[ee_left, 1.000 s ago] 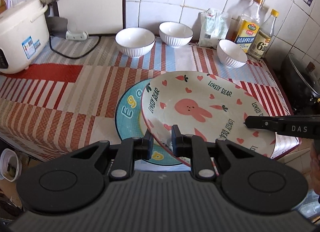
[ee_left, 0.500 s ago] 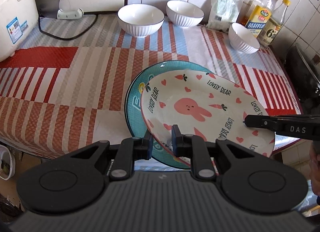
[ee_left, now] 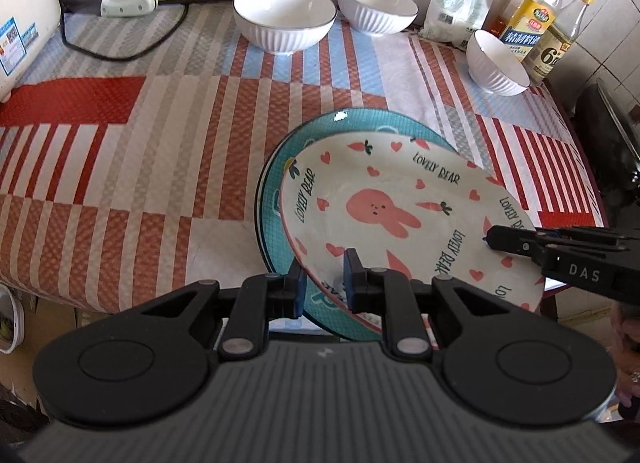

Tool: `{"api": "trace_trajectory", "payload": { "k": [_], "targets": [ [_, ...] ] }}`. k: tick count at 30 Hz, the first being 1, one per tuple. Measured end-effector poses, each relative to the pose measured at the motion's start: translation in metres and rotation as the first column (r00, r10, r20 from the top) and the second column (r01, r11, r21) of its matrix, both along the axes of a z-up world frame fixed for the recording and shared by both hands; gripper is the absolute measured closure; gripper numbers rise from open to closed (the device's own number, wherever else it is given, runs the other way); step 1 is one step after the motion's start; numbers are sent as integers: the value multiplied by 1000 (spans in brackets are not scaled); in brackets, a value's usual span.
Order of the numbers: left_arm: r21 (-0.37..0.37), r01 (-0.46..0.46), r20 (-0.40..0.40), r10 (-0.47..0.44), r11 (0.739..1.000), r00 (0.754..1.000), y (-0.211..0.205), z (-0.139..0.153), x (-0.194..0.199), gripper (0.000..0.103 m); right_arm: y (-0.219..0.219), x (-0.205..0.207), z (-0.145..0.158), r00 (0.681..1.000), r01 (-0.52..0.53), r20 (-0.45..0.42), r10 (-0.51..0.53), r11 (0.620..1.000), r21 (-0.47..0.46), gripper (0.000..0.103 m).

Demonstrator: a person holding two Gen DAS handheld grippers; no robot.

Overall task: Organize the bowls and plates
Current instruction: 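Lower the bunny plate onto the blue egg plate with both grippers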

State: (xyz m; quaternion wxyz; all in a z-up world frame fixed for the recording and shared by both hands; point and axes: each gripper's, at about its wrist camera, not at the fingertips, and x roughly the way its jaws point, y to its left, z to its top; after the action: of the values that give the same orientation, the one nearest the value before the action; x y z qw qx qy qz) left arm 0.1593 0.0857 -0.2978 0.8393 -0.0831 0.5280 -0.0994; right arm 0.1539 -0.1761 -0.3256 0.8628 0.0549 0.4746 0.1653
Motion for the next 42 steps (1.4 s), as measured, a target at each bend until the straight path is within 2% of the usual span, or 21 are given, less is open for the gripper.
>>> {"api": "trace_trajectory", "payload": {
  "k": [5,12,20,23,27,36,42],
  "targets": [
    [-33,-23,-74,21,999,997,1,-9,0,84,4,2,-5,1000,-5,-13,5,1000,-28,74],
    [-24,-62,-100,60,998,993,-2,-15,-1,84,5,4,-11,999,-19,-31,18,999,-40,71],
    [50,-75,-134,81,996,988,-9,-11,11,82,15,12,-14,999,-25,-43,21,997,-75,66],
    [148,-60,-149,82,987,985,-16,-13,16,81,21,12,-15,998,-36,-54,30,994,-103,65],
    [132,-73,-106,87,989,991,-12,-11,15,81,33,9,-17,998,-65,-16,63,983,-174,64],
    [124,-69,-96,81,990,992,-8,-7,12,84,35,11,-17,997,-76,-18,74,979,-191,64],
    [116,-37,-41,42,992,998,-10,16,0,82,38,4,-1,995,-91,10,96,969,-228,64]
  ]
}}
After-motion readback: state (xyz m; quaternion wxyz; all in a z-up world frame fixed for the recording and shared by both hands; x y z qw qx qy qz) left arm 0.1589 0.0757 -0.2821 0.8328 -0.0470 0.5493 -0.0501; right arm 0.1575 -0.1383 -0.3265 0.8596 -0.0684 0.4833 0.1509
